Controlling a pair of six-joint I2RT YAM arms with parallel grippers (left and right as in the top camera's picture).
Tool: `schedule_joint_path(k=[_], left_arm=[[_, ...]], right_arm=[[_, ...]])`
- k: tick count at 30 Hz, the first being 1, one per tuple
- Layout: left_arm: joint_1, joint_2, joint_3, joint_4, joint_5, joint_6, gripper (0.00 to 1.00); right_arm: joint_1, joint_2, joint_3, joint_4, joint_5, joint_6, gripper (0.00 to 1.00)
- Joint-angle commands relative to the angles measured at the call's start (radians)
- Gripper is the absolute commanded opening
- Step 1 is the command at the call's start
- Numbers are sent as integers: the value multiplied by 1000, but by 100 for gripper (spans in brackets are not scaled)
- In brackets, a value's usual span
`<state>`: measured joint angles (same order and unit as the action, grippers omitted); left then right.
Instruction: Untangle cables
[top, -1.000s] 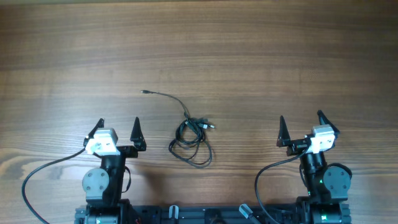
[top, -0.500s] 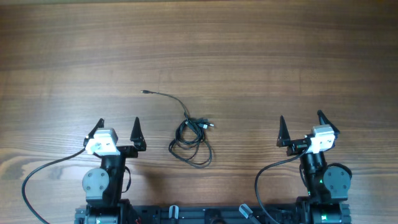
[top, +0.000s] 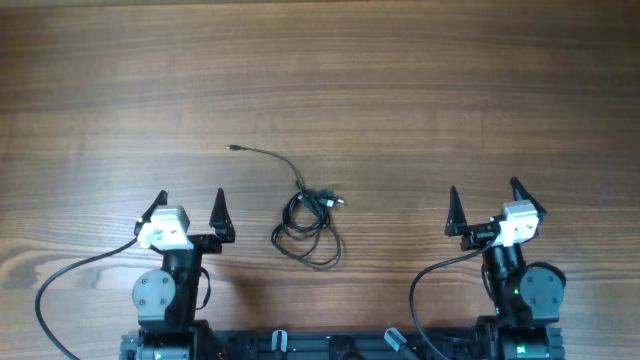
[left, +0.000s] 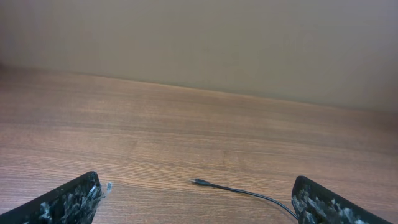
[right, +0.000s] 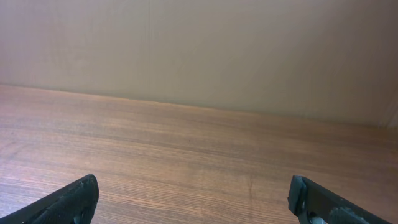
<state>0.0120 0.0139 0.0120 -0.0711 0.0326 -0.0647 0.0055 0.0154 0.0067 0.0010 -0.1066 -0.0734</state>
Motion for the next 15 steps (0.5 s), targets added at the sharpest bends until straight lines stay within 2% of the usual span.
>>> schedule_joint_path(k=[1,15], left_arm=[[-6,0,-6,-3,19,12,100],[-6,0,-6,-3,19,12,100]], right_arm=[[-3,-12,-2,5,14,-5,100],[-3,-12,-2,5,14,-5,100]])
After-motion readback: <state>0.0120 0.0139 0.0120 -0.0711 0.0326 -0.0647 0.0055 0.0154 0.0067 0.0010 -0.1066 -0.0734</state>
